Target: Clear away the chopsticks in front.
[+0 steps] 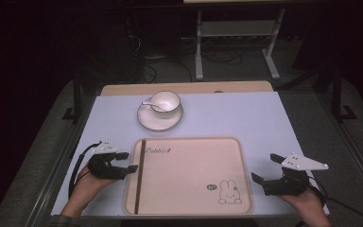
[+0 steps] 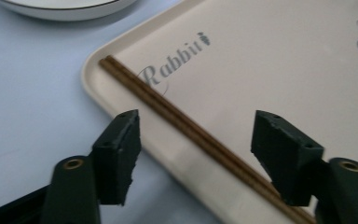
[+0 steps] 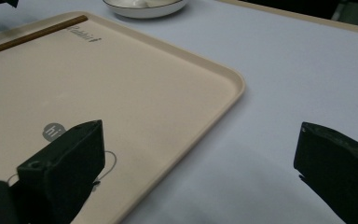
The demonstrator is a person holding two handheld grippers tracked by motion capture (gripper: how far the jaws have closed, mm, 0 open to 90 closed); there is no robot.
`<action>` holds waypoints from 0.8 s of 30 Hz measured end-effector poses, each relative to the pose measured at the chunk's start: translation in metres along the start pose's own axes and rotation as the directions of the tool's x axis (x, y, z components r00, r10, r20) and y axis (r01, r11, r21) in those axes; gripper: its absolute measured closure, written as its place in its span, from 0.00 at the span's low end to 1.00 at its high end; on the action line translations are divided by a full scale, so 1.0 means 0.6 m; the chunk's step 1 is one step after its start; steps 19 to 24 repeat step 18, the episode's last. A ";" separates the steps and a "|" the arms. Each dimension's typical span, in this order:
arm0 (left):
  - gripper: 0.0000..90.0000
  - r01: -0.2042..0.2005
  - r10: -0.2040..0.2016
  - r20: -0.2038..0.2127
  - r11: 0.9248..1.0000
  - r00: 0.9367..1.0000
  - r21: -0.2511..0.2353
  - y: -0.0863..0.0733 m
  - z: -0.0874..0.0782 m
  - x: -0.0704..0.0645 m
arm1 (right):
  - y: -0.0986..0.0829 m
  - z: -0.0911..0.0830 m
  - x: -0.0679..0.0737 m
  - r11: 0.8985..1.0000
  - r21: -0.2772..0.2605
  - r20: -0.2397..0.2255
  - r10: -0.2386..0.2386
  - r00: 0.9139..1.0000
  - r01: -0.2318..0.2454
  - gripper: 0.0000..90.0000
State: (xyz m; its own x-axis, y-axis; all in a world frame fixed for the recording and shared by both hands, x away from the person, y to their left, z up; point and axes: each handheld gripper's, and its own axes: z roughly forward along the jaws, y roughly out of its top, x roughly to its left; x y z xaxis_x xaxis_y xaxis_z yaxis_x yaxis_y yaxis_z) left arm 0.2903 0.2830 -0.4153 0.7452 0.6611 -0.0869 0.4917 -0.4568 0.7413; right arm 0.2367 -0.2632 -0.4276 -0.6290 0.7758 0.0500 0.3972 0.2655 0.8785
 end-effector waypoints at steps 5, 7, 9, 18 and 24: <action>0.22 0.018 -0.019 -0.048 0.999 0.999 -0.032 -0.026 -0.019 0.003 | 0.005 0.005 0.003 1.000 -0.012 -0.015 -0.013 1.000 0.013 0.01; 0.20 0.016 -0.019 -0.069 0.999 0.997 -0.045 -0.038 -0.027 0.004 | 0.006 0.006 0.003 1.000 -0.014 -0.017 -0.013 1.000 0.013 0.01; 0.20 0.020 -0.024 -0.074 0.998 0.997 -0.055 -0.045 -0.032 0.005 | 0.006 0.007 0.003 1.000 -0.014 -0.017 -0.013 1.000 0.013 0.01; 0.20 0.034 -0.040 -0.061 0.995 0.997 -0.091 -0.056 -0.040 0.010 | 0.008 0.008 0.002 1.000 -0.023 -0.015 -0.011 1.000 0.011 0.01; 0.20 0.034 -0.040 -0.061 0.995 0.997 -0.091 -0.056 -0.040 0.010 | 0.008 0.008 0.002 1.000 -0.023 -0.015 -0.011 1.000 0.011 0.01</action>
